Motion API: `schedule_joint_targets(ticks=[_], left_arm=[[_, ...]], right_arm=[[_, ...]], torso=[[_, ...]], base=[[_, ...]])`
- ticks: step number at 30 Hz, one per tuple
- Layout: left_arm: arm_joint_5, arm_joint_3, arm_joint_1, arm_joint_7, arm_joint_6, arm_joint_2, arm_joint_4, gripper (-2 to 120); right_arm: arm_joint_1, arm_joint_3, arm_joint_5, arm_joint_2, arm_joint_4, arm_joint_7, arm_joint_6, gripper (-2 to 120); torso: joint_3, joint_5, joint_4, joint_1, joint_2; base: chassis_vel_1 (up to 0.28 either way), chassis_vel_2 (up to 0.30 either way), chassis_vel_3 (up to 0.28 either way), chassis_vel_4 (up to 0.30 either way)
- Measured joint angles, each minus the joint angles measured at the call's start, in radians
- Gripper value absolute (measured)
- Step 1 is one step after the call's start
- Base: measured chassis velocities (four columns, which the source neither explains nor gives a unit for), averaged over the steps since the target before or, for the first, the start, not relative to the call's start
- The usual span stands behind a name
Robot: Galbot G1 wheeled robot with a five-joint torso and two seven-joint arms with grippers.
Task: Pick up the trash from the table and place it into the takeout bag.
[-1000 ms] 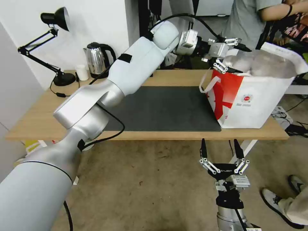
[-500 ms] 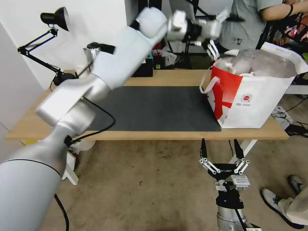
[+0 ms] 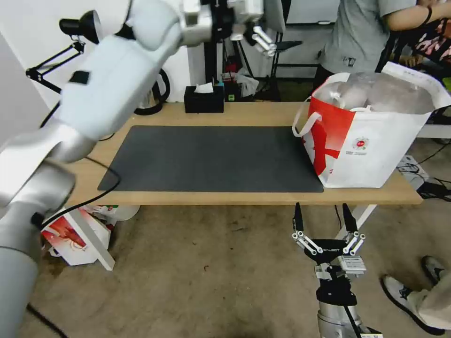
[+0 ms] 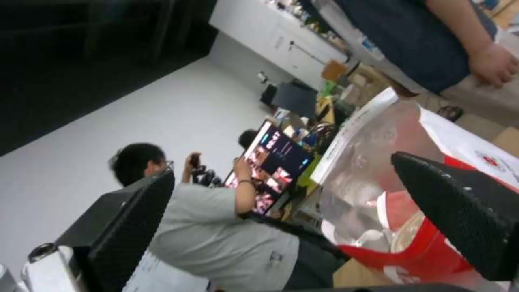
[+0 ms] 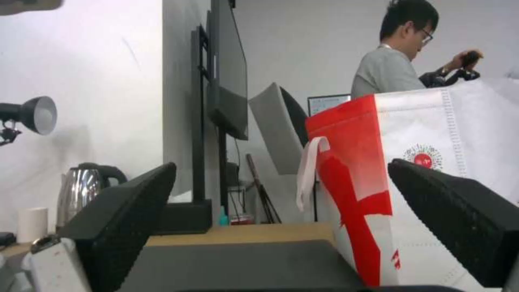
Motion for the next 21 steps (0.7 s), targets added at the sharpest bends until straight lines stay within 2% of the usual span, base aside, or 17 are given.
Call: schedule_joint_targets(ticks=[6,11,21], left_arm=[[-0.033,-0.048,0.052,-0.038,0.027,0.101,-0.083,100],[-0.048,-0.093,0.12,-0.044,0.034,0.167,-0.137,100],[-0.093,-0.153,0.227,-0.062,0.055,0.23,-0.216,100]], right_arm=[[0.0,0.0,0.0,0.0,0.0,0.0,0.0,100],[0.0,0.0,0.0,0.0,0.0,0.0,0.0,100],[0.0,0.0,0.0,0.0,0.0,0.0,0.0,100]], torso=[[0.0,0.0003,-0.0001,0.0,0.0],[0.0,0.0002,0.0002,0.0,0.0],[0.0,0.0004,-0.0002,0.0,0.0]], base=[[0.0,0.0,0.0,0.0],[0.0,0.0,0.0,0.0],[0.0,0.0,0.0,0.0]])
